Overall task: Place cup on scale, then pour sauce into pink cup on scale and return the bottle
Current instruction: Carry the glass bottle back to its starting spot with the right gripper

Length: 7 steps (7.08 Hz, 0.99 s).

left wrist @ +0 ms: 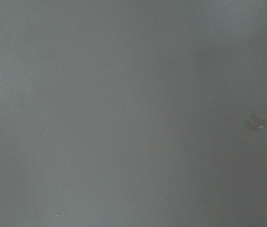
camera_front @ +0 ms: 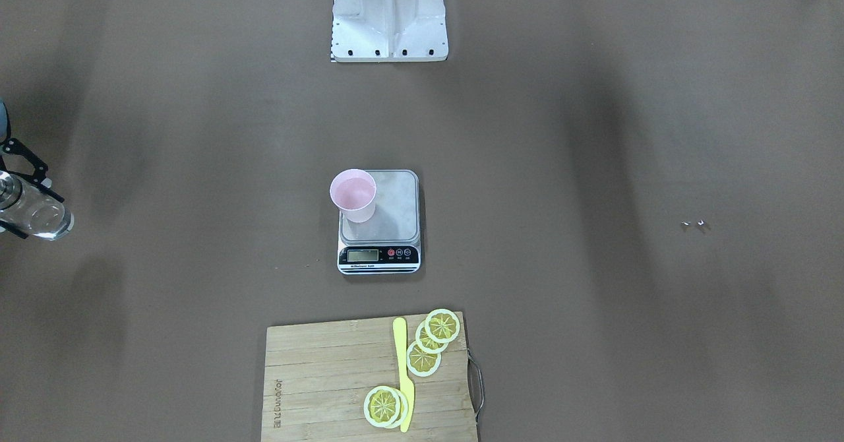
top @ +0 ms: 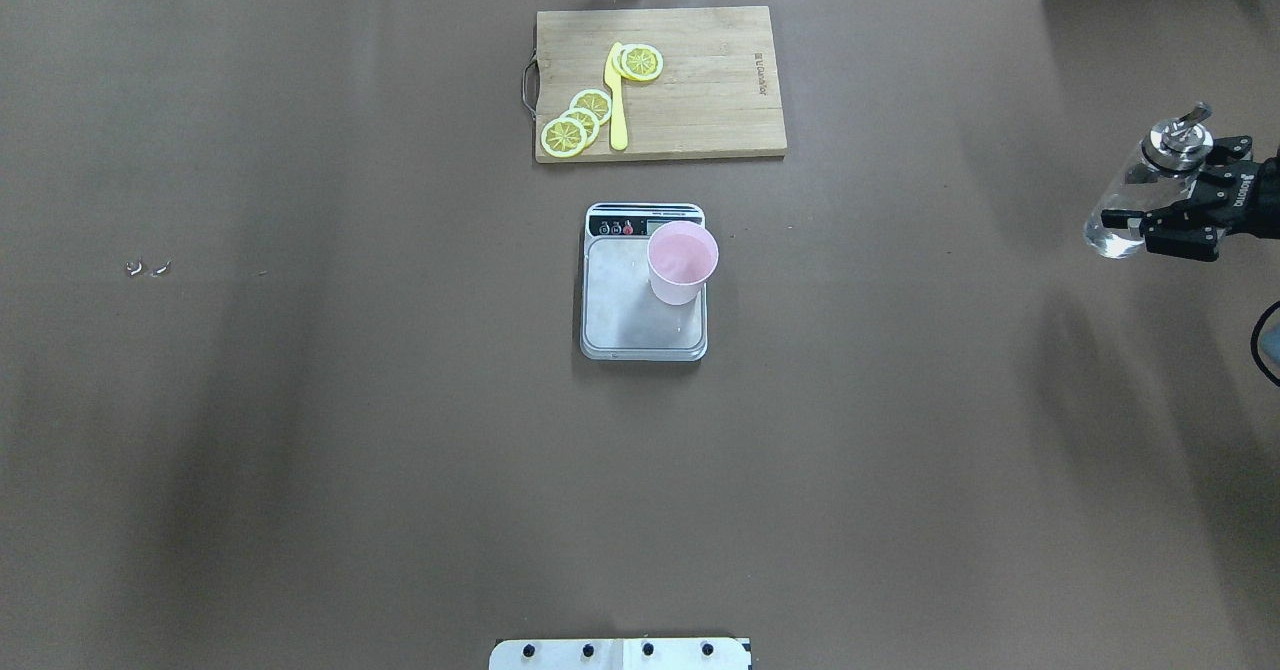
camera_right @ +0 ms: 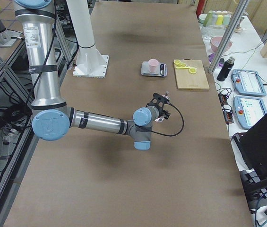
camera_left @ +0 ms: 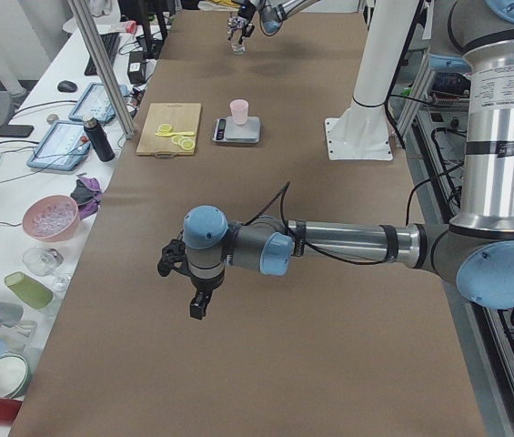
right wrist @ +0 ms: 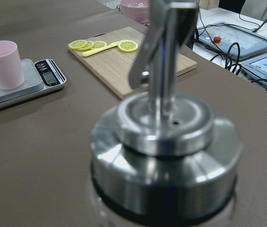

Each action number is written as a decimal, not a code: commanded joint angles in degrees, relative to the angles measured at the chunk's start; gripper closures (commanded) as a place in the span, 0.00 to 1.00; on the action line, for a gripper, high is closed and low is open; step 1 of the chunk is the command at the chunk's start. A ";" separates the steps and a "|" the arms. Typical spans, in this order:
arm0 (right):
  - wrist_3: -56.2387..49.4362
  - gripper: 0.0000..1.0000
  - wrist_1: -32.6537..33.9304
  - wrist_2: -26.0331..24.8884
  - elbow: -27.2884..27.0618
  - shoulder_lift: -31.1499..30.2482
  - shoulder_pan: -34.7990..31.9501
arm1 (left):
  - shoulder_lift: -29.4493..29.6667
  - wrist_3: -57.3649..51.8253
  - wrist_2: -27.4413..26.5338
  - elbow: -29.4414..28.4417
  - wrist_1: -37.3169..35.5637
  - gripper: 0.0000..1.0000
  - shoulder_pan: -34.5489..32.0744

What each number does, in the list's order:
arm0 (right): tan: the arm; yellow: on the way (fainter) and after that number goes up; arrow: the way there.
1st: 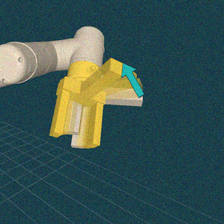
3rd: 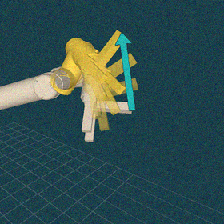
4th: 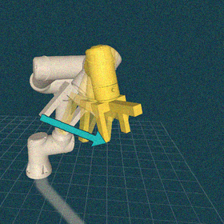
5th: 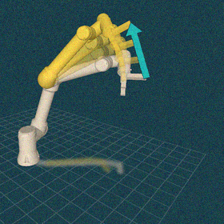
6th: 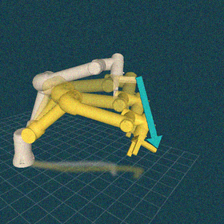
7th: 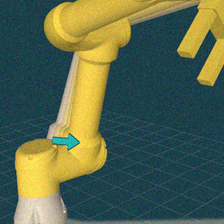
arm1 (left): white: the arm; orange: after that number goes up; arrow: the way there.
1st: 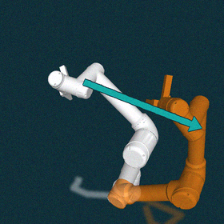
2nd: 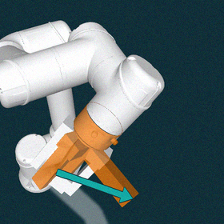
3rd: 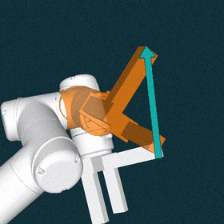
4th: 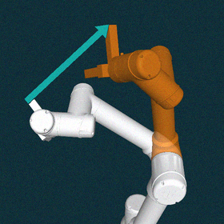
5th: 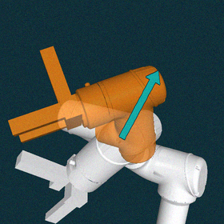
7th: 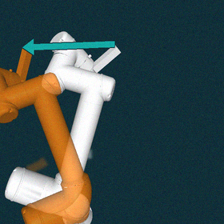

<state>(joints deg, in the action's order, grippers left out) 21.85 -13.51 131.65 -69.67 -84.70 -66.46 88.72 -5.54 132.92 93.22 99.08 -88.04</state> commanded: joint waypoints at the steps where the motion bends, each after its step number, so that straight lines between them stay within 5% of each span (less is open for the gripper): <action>1: 3.88 0.65 -7.29 0.09 3.65 -0.21 -0.07 | 0.31 0.00 -0.03 0.12 0.58 0.00 0.06; 7: 7.59 0.65 -14.53 -1.31 11.65 0.06 0.02 | -0.66 0.09 -1.70 0.20 5.16 0.00 -0.02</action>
<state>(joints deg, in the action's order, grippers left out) 29.41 -27.74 130.91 -59.61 -84.70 -66.52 88.22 -5.39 131.02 93.25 104.33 -88.00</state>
